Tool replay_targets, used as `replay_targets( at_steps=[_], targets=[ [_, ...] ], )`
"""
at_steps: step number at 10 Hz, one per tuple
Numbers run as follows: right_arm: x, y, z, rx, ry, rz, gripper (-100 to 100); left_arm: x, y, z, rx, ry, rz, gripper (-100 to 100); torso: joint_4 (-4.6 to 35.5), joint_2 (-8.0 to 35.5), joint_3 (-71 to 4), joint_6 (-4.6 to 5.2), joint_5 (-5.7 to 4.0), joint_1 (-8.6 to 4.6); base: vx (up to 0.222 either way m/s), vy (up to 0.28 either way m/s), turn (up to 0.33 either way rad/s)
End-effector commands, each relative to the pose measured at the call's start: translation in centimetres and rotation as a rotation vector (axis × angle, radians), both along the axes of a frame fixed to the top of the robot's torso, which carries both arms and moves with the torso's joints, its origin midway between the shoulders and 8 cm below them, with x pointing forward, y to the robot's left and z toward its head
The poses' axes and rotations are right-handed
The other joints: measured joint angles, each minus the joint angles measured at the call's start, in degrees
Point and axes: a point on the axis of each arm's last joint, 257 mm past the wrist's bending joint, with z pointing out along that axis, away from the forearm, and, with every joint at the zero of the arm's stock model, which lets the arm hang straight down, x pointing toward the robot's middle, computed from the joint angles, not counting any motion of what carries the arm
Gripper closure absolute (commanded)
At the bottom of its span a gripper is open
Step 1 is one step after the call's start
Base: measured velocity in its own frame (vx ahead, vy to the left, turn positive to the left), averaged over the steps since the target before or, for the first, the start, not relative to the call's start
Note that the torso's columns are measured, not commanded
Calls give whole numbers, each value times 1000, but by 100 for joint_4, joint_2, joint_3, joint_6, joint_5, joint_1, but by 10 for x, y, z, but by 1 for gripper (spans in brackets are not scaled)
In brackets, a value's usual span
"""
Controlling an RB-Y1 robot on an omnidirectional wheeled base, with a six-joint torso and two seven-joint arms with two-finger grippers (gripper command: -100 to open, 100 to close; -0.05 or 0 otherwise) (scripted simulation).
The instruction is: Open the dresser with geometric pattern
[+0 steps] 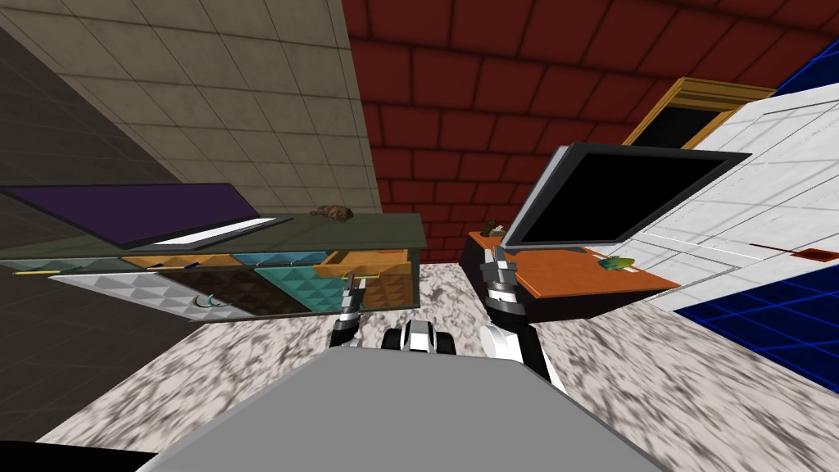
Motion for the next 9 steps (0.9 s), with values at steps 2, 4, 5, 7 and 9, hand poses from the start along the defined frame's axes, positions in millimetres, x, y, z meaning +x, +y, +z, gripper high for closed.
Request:
replay_targets(
  at_steps=[2,4,5,7,9],
  targets=[
    [0,0,0,0,0,0,0,19,9,21,-3,-5,-7,-100,21,24,12,-5,-15,-10,-40,-26,12],
    [0,0,0,0,0,0,0,24,11,26,-4,-5,-8,-100,33,43,23,-9,-24,-21,-25,-15,2],
    [0,0,0,0,0,0,0,24,11,26,-4,-5,-8,-100,41,51,26,-11,-29,-22,-24,-15,3],
    [0,0,0,0,0,0,0,33,15,38,-6,-5,-12,-100,56,65,32,-14,-41,-30,-32,-20,14],
    [0,0,0,0,0,0,0,30,12,15,-14,50,-6,0,46,64,36,-5,-33,-39,-4,-3,1]
  ],
)
